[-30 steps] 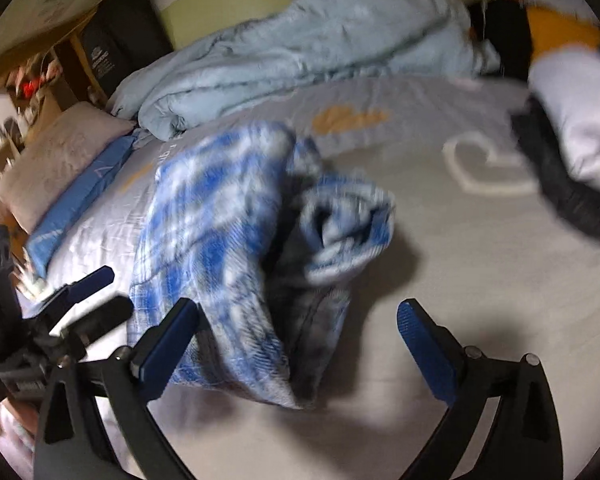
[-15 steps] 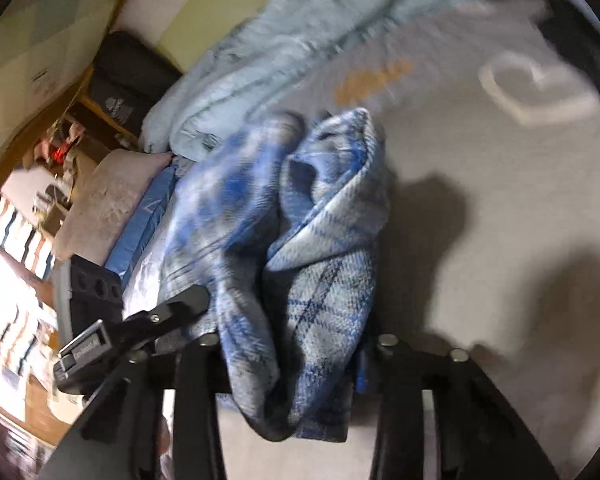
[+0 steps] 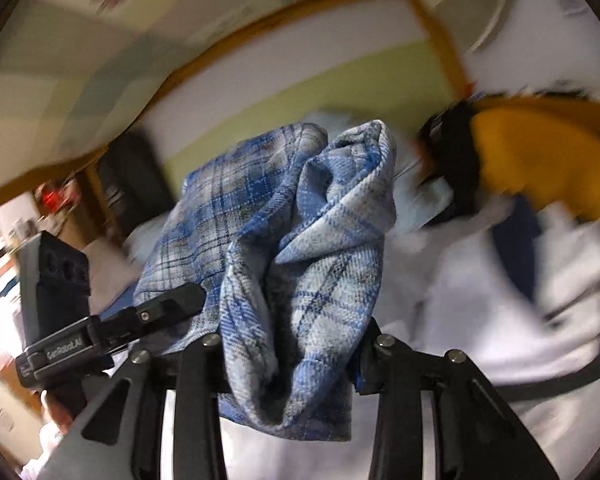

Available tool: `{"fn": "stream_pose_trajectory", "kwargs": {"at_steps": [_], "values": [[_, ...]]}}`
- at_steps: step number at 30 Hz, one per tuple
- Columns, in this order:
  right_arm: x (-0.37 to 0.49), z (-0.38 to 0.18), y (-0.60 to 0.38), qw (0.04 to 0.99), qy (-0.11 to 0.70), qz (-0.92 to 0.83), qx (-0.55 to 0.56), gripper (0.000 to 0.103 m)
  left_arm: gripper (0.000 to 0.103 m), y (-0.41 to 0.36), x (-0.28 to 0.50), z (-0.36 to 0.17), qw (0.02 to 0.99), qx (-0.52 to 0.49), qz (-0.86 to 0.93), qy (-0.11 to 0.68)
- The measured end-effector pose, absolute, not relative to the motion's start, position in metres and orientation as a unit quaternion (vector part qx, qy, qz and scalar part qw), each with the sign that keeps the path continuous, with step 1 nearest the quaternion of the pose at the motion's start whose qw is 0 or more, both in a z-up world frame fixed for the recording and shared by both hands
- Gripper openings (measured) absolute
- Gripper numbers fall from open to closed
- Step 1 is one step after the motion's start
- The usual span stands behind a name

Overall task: Fold large clothes
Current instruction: 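Grasp the folded shirt with the right gripper and lift it, then lower the shirt onto the white folded clothes stack and open the right gripper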

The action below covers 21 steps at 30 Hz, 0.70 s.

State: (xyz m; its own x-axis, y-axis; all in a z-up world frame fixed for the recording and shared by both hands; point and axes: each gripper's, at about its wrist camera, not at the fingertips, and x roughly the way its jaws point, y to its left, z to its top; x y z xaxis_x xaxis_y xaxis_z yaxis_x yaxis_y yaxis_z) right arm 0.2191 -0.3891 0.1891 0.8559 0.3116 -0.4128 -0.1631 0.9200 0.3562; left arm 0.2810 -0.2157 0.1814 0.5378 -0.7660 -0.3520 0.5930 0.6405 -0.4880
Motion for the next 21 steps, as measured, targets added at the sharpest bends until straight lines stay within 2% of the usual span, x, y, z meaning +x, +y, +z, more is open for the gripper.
{"fn": "stream_pose_trajectory", "kwargs": {"at_steps": [5,9,12,13,14,16,18,19,21], "values": [[0.215,0.212,-0.481,0.96,0.212,0.045,0.177,0.035,0.053,-0.318,0.323,0.194,0.835,-0.151,-0.436,0.299],[0.224,0.192,-0.532,0.952,0.237,-0.018,0.195,0.036,0.057,-0.381,0.35,0.157,0.817,-0.141,-0.439,0.346],[0.24,0.151,-0.561,0.932,0.285,-0.051,0.218,0.04,0.076,-0.412,0.374,0.104,0.813,-0.14,-0.393,0.406],[0.246,0.135,-0.568,0.923,0.304,-0.061,0.227,0.042,0.096,-0.415,0.378,0.086,0.818,-0.146,-0.374,0.412],[0.249,0.122,-0.574,0.918,0.315,-0.068,0.232,0.044,0.103,-0.413,0.378,0.076,0.821,-0.156,-0.364,0.411],[0.246,0.119,-0.578,0.917,0.315,-0.061,0.236,0.044,0.103,-0.406,0.376,0.069,0.811,-0.18,-0.378,0.409],[0.238,0.129,-0.575,0.924,0.307,-0.057,0.222,0.051,0.103,-0.398,0.366,0.076,0.814,-0.177,-0.379,0.403],[0.231,0.135,-0.57,0.932,0.291,-0.064,0.206,0.061,0.103,-0.392,0.364,0.086,0.825,-0.165,-0.374,0.39],[0.215,0.142,-0.575,0.943,0.268,-0.085,0.177,0.067,0.103,-0.382,0.351,0.104,0.854,-0.132,-0.357,0.354]]}}
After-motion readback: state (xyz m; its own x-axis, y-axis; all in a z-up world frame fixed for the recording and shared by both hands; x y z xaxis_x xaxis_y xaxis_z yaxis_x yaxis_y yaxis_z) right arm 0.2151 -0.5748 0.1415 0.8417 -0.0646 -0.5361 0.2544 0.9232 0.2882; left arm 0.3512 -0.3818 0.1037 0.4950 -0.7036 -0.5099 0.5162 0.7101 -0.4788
